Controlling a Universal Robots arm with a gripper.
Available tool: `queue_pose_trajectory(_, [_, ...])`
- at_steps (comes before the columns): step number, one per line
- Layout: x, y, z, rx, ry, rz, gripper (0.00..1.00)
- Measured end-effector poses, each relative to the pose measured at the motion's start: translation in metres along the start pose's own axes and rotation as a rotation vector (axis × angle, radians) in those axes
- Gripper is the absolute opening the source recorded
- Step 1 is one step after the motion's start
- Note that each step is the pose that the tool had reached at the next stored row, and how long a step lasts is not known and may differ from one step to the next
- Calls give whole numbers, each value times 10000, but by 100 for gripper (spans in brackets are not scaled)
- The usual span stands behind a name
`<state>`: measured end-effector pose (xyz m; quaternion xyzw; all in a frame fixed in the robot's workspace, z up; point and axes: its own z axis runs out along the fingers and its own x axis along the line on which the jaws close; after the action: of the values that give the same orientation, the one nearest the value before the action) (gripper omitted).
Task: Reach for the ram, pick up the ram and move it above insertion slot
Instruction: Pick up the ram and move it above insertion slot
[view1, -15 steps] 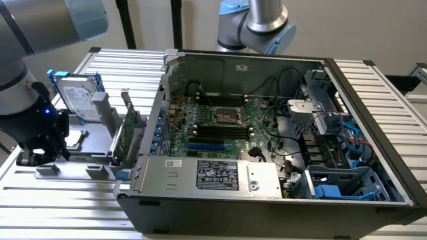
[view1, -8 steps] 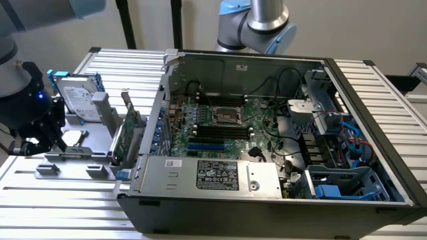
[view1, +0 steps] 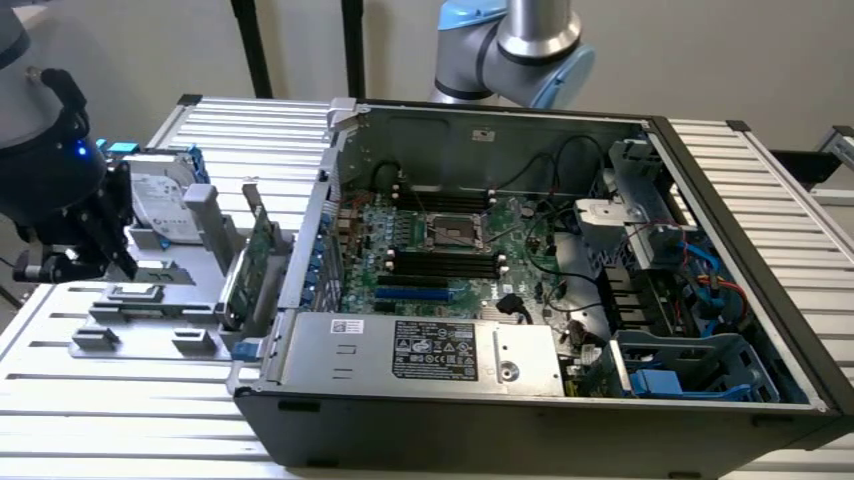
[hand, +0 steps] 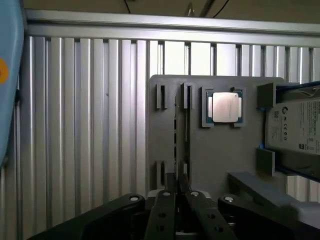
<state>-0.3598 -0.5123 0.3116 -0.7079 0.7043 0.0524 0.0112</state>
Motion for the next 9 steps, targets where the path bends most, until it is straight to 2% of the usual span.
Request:
queue_pose_trajectory(5, [-20,-100,-229,-15,-102,-168,13])
queue_pose_trajectory(9, [-36,-212,-416,-38,-175,-269,13])
